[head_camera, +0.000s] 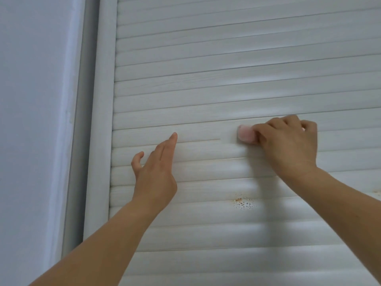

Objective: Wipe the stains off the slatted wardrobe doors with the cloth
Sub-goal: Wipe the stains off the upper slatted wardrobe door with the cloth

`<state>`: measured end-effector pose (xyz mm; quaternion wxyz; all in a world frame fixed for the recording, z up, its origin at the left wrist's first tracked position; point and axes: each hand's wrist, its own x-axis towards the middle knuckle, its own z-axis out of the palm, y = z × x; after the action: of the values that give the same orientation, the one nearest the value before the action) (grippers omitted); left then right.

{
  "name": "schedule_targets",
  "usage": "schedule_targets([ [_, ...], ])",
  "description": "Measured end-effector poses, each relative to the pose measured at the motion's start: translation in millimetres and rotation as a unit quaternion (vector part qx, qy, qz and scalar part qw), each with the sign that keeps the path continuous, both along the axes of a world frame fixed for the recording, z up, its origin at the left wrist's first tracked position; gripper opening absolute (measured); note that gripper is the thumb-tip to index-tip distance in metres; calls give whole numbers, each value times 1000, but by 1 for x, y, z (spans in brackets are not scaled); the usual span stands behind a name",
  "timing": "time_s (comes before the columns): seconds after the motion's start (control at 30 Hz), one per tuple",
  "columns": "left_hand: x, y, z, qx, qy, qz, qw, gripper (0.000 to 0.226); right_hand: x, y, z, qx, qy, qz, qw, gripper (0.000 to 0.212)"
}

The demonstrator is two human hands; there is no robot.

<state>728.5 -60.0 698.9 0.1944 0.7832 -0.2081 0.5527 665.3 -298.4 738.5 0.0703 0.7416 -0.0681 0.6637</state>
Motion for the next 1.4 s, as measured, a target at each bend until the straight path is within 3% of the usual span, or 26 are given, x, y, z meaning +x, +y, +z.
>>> schedule_targets([
  [0.13, 3, -1, -2, 1, -10, -9, 1000, 97, 11, 11, -4, 37, -26, 28, 999, 17],
  [0.37, -1, 3, -8, 31, 18, -7, 999, 98, 38, 74, -16, -99, -34, 46, 993, 21],
  [0.53, -5, 10, -9, 82, 35, 49, 995, 92, 34, 64, -12, -146, -18, 53, 988, 17],
  [0.67, -3, 17, -14, 73, 34, 66, 995, 86, 18, 35, -2, -97, 11, 23, 995, 26],
  [0.77, 0, 19, -17, 85, 45, 77, 992, 84, 15, 33, 2, -38, 33, -8, 999, 19],
  [0.87, 1, 15, -18, 85, 50, 81, 992, 84, 16, 52, 12, 11, 55, 26, 998, 26],
  [1.0, 2, 11, -23, 83, 51, 88, 991, 86, 26, 98, 20, -9, 50, 91, 995, 22],
  [1.17, 2, 16, -23, 101, 44, 96, 989, 87, 33, 107, 17, -86, 76, 89, 989, 25],
  [1.3, 6, 30, -37, 26, 11, 67, 997, 85, 30, 89, 8, -56, 11, 113, 992, 18],
  [1.4, 5, 37, -44, 19, 44, 77, 996, 79, 38, 104, 6, -37, -15, 126, 991, 7],
])
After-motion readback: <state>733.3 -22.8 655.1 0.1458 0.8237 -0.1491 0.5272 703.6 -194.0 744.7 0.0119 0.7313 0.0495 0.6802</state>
